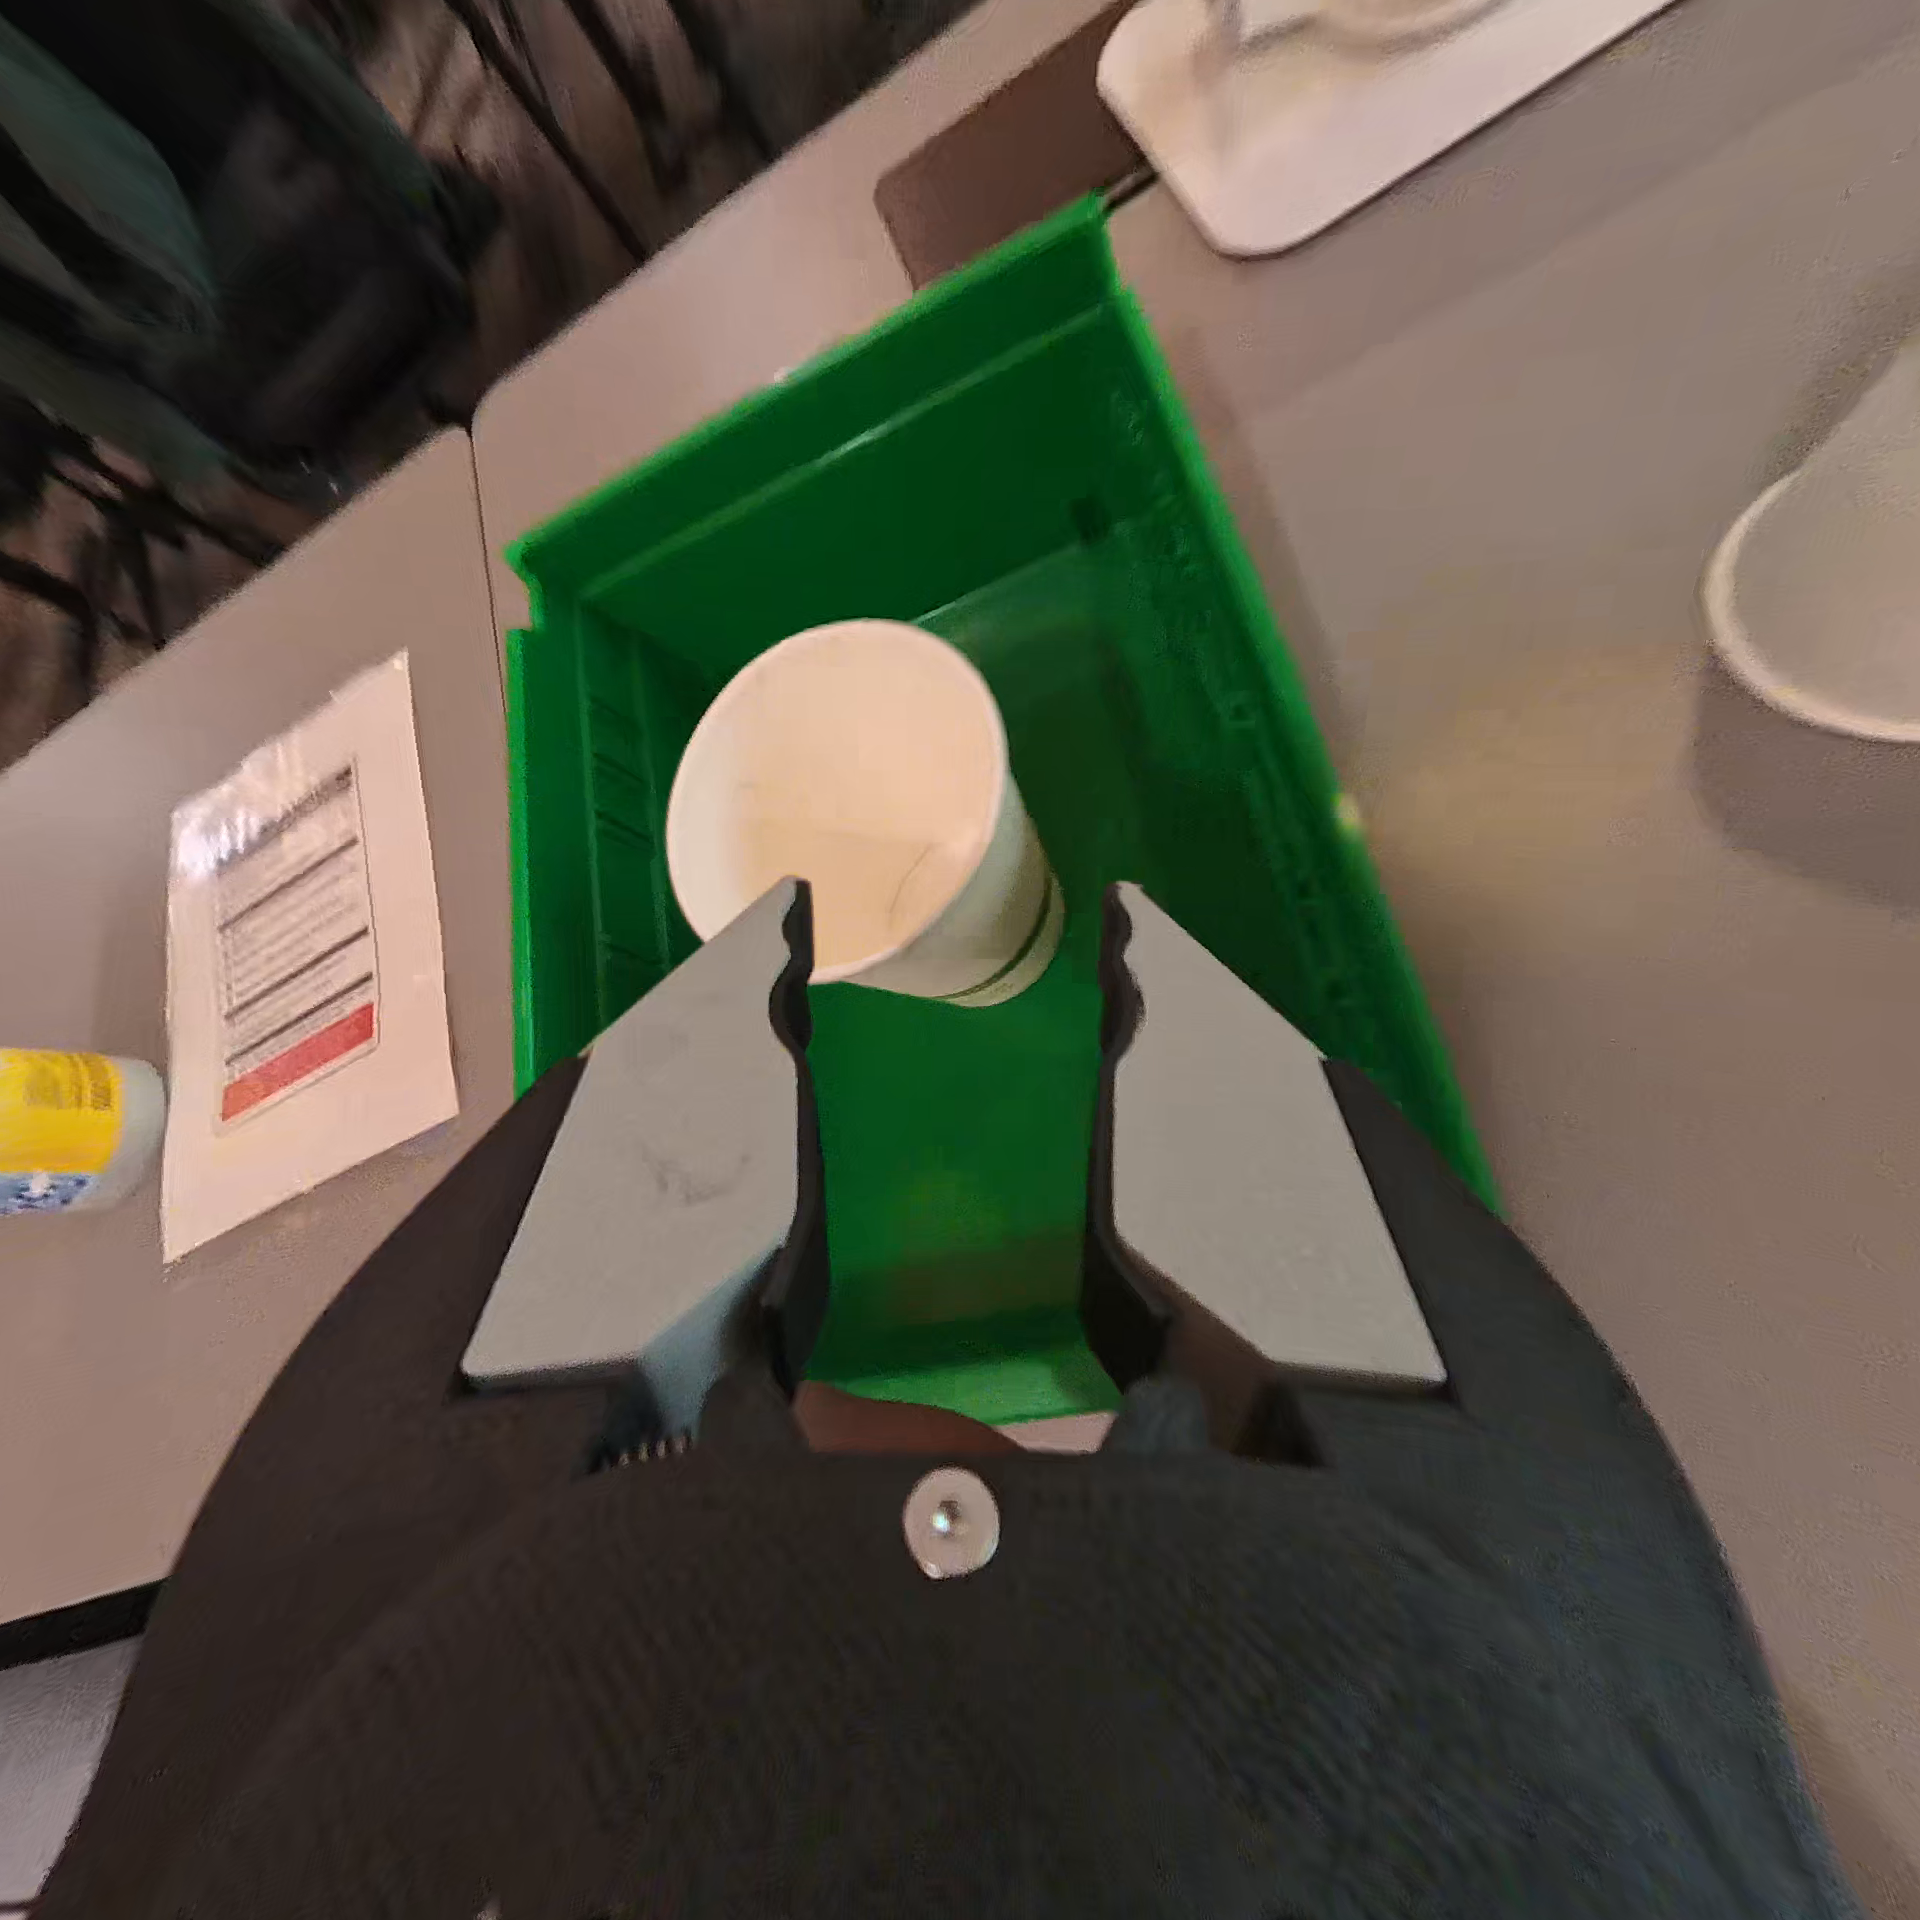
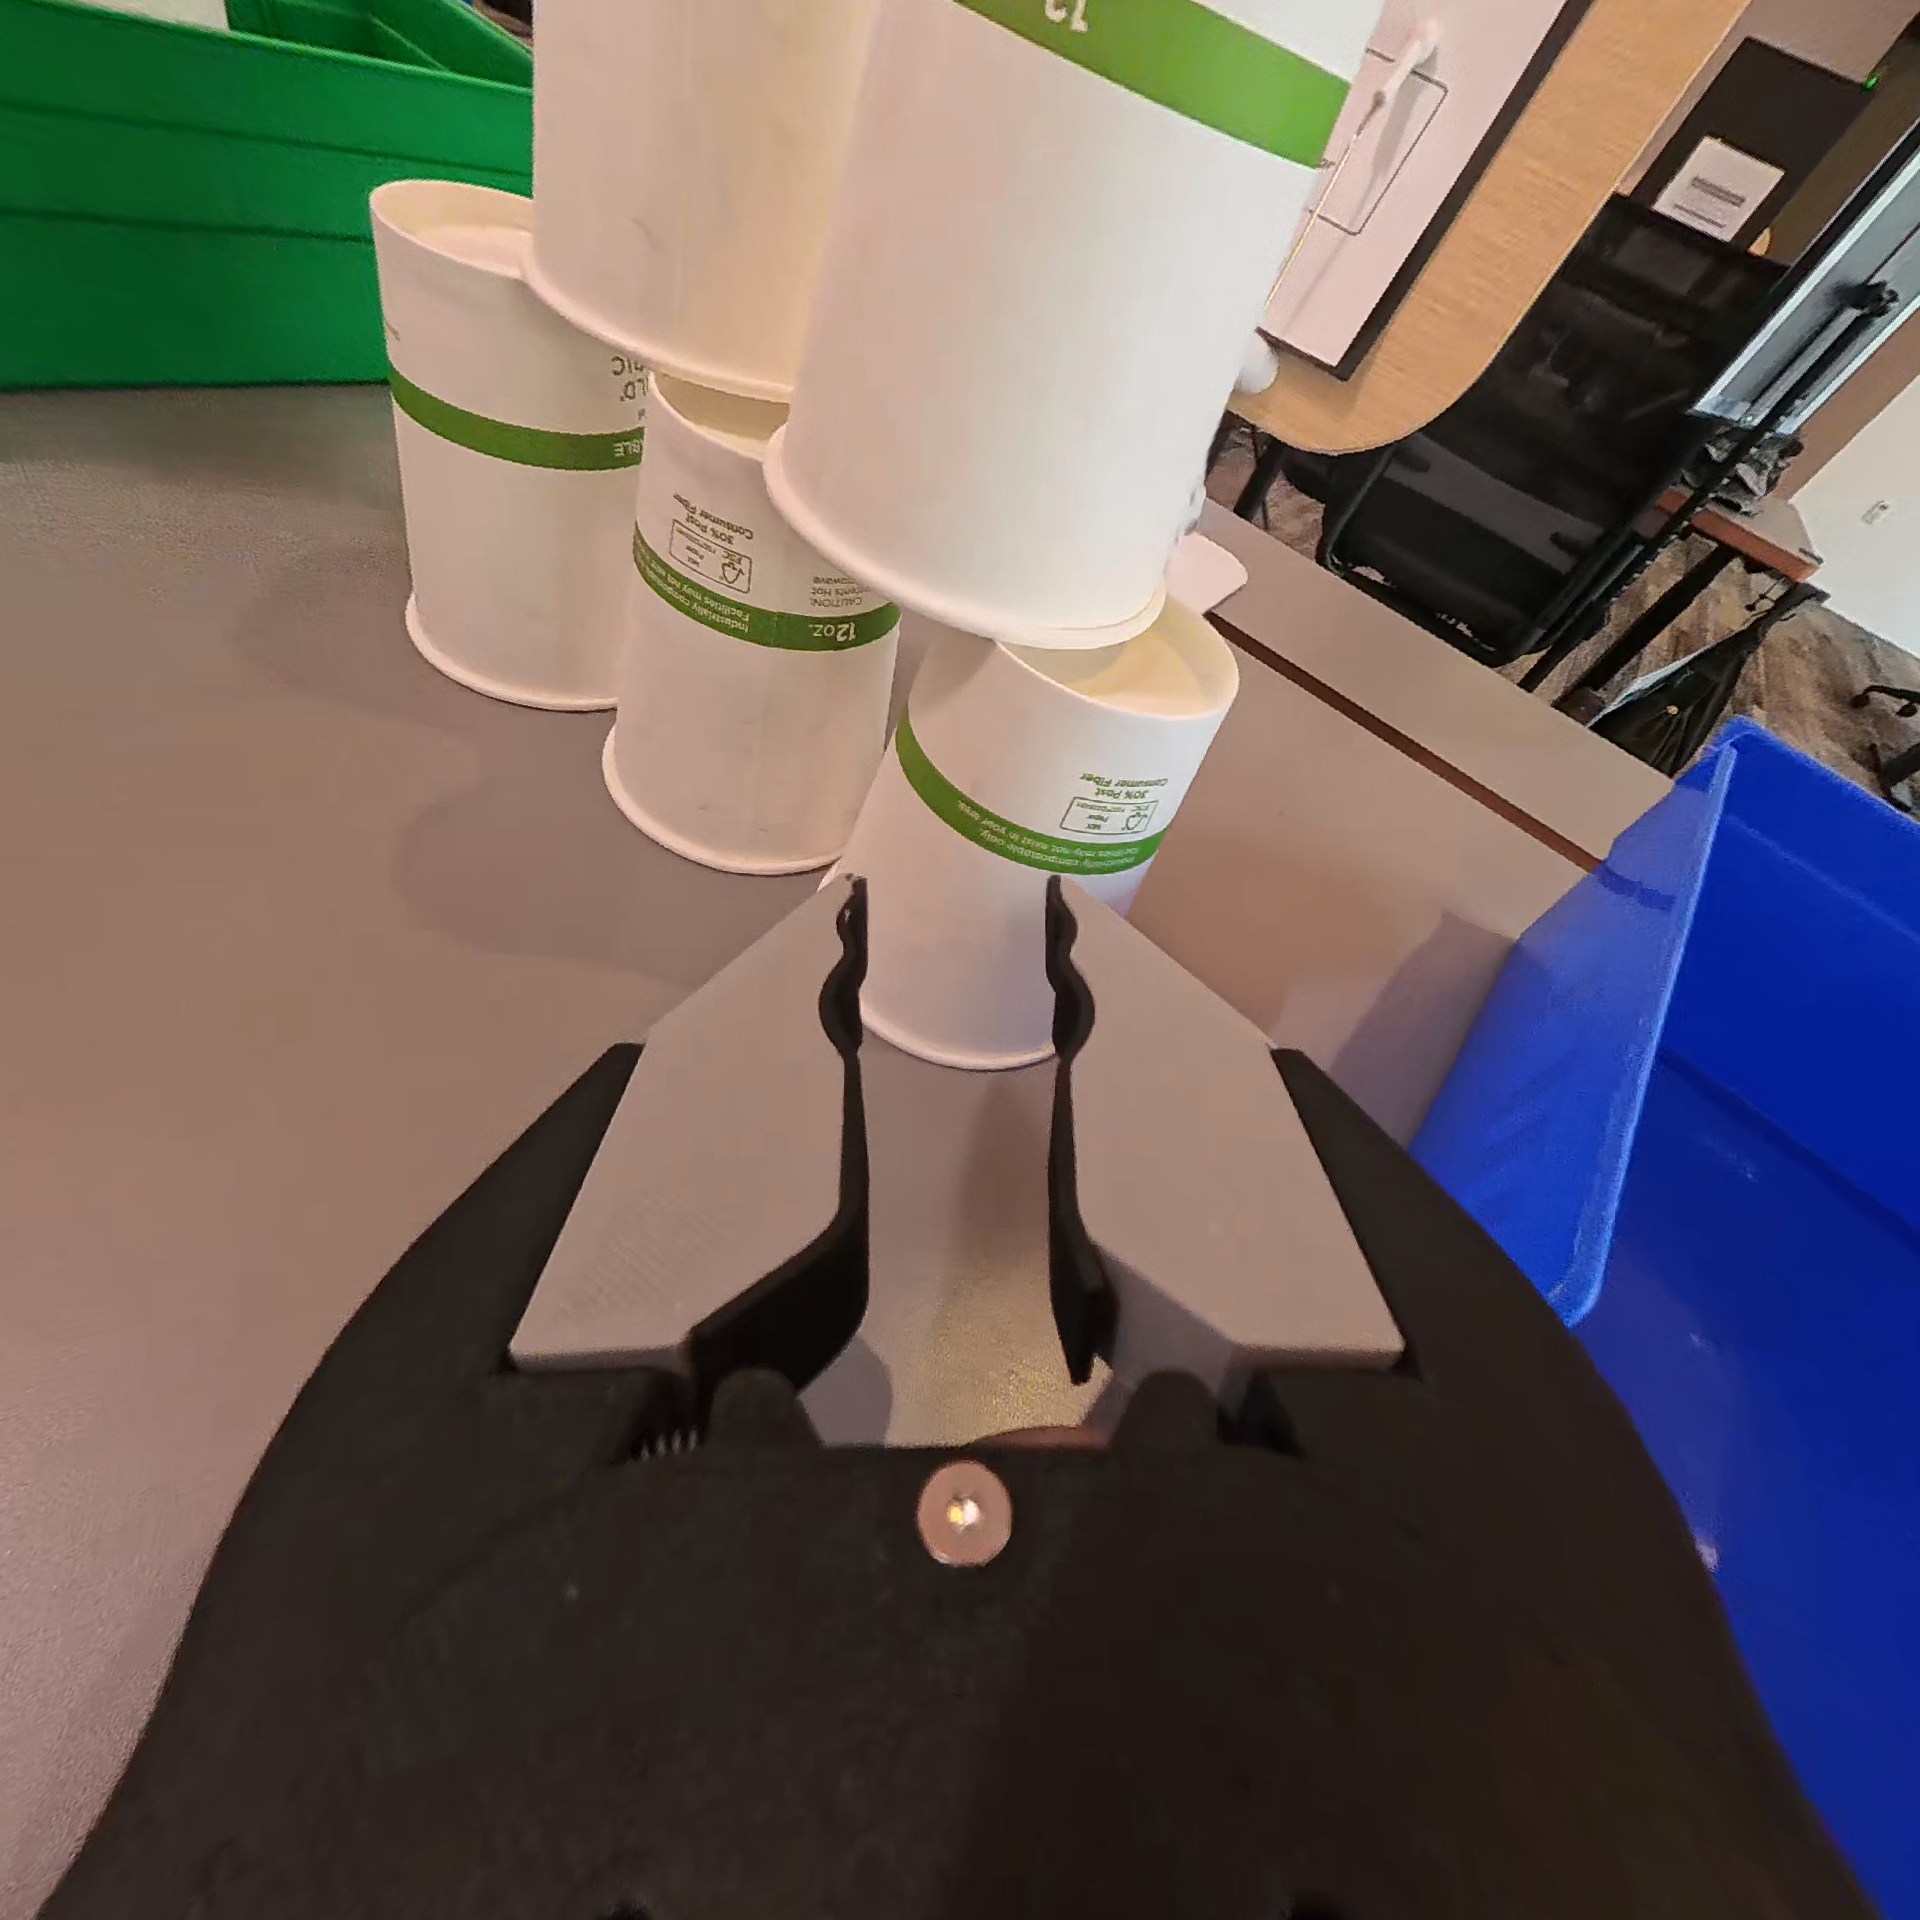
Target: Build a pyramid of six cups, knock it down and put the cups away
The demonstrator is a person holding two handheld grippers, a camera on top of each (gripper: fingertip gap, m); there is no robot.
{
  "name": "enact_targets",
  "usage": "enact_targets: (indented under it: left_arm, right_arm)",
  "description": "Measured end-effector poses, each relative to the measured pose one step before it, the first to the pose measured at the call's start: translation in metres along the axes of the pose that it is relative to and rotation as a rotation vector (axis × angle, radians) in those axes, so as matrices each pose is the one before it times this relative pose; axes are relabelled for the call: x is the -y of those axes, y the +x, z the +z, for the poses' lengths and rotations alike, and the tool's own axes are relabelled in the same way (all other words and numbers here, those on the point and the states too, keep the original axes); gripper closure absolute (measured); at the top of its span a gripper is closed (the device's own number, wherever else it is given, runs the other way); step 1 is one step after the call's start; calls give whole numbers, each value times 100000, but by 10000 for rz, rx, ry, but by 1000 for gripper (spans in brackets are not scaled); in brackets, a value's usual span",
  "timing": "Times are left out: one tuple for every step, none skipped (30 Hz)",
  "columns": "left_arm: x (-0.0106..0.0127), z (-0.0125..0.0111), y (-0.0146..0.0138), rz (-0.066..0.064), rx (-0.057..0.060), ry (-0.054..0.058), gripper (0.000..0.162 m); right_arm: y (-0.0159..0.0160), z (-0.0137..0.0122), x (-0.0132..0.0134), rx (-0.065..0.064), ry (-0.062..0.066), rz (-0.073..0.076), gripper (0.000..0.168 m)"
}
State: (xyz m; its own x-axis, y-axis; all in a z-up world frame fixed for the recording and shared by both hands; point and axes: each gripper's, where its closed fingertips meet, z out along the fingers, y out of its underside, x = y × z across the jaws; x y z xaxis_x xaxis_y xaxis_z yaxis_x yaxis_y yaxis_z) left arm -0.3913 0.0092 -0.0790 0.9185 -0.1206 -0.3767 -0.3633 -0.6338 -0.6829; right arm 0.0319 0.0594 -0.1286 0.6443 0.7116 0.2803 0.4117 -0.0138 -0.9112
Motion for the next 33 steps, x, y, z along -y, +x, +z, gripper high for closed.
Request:
enact_targets:
  left_arm:
    - [-576,1034,-551,-59,-1,-275,108]
    - [-524,923,-424,11,74,-233,109]
    - [-510,845,-234,65,86,-237,112]
    - [-539,743,41,146,17,-264,126]
    - [-512,625,253,249,-55,-262,138]
    - [-277,413,114,281,44,-151,152]
    - [-106,146,-306,231,279,-99,161]
    - [36,-86,-723,234,491,-30,162]
    - [429,-389,-724,216,449,242,162]
    - [695,-661,-619,25,311,381,162]
    - [843,-896,-636,-101,271,430,162]
    - [1036,-1044,-545,-121,207,508,162]
    - [1167,-1143,-272,-159,76,544,162]
    - [1358,-1239,79,-184,-78,616,162]
    - [1520,-1332,374,-234,-171,688,162]
    - [1716,-1403,744,-295,-292,766,162]
    - [1931,-1455,1275,-326,-479,911,162]
    - [2043,-1371,1735,-409,-611,1006,162]
    - [1850,-1098,2178,-529,-730,934,162]
    - [1482,-750,2734,-509,-933,807,162]
    - [1023,-390,2988,-355,-947,677,162]
    - [543,-29,2643,-224,-652,506,162]
    - [220,183,2356,-173,-486,401,162]
    - [116,260,2424,-212,-598,422,162]
    - [144,336,2368,-356,-669,493,162]
    - [68,418,2116,-515,-641,497,162]
    - [-123,495,1886,-604,-639,426,162]
    - [-204,536,1625,-652,-611,433,162]
    - [-267,523,1347,-627,-554,439,162]
    - [-407,531,1105,-530,-513,342,162]
    - [-485,603,723,-464,-394,257,162]
    - [-579,653,331,-429,-235,102,162]
    - [-742,587,92,-339,-125,-121,162]
  right_arm:
    - [75,-42,61,12,38,86,137]
    - [111,-45,33,-13,21,72,137]
    - [82,-37,35,-4,20,42,137]
    - [56,-23,27,-2,10,26,137]
    - [58,-23,21,-19,6,14,137]
    - [53,-24,37,-23,16,0,137]
    - [15,-8,22,-7,12,-6,137]
    - [0,-12,-1,0,2,-1,137]
    - [-21,5,11,12,8,6,137]
    - [-63,-6,21,45,14,23,137]
    - [-89,16,20,59,7,33,137]
    - [-97,6,28,58,13,26,137]
    - [-106,7,67,54,23,15,137]
    - [-123,4,110,58,38,8,138]
    - [-229,-27,166,120,71,9,137]
    - [-430,-70,261,256,128,49,137]
    - [-689,-125,426,428,222,92,136]
    - [-962,-198,605,607,336,136,134]
    - [-1059,-242,725,680,420,171,133]
    - [-977,-267,829,617,473,226,130]
    - [-976,-270,916,625,531,204,126]
    - [-904,-294,912,591,543,198,123]
    - [-838,-273,818,546,495,190,122]
    - [-792,-200,652,545,413,187,122]
    - [-694,-118,422,493,287,217,123]
    - [-527,-40,171,397,139,258,123]
    - [-521,55,-42,406,24,271,123]
    - [-535,131,-169,434,-53,261,122]
    - [-467,187,-227,377,-86,242,121]
    - [-417,209,-185,320,-60,188,119]
    - [-416,201,-73,287,2,147,116]
    - [-415,138,69,270,67,119,116]
    - [-428,72,220,260,140,100,116]
